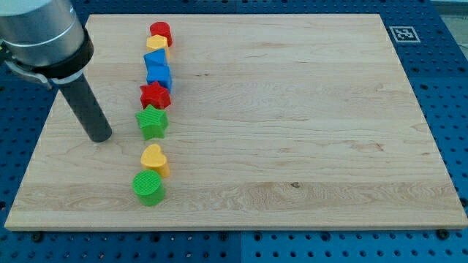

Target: Push green star towards centre

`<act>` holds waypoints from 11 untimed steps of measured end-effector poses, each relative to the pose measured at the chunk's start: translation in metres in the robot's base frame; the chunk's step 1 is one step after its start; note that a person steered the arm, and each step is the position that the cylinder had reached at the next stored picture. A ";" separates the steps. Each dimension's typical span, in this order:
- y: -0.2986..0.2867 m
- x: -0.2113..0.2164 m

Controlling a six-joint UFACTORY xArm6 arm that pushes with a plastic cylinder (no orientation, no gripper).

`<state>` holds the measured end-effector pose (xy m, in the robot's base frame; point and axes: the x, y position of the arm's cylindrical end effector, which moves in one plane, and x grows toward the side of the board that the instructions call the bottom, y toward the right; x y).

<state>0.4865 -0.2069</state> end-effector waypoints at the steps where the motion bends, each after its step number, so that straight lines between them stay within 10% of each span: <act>1: 0.006 -0.006; 6: 0.170 -0.010; 11: 0.148 -0.043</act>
